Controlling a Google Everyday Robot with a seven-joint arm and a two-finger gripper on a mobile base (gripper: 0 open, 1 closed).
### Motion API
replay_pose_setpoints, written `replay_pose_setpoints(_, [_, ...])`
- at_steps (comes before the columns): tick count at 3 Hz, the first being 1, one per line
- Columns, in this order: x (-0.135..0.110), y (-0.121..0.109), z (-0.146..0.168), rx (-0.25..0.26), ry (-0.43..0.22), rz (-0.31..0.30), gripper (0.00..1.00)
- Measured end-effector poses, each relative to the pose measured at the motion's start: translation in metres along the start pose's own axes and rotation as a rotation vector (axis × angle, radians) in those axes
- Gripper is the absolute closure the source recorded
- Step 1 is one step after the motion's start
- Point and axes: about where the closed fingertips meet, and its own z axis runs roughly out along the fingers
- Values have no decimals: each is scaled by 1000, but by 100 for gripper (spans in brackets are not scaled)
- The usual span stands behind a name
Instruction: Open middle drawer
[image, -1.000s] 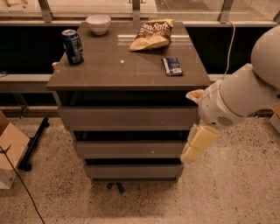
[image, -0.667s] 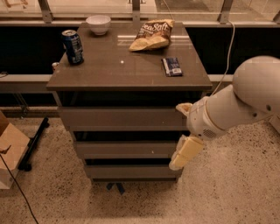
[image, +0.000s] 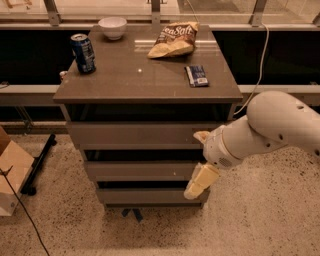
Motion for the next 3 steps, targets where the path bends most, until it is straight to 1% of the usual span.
replay_pose_setpoints(1, [16,-6,31,-50,-16,49,0])
replay_pose_setpoints(2, [18,-5,35,-58,-16,54,0])
replay_pose_setpoints(3, [20,-11,45,-45,-16,74,0])
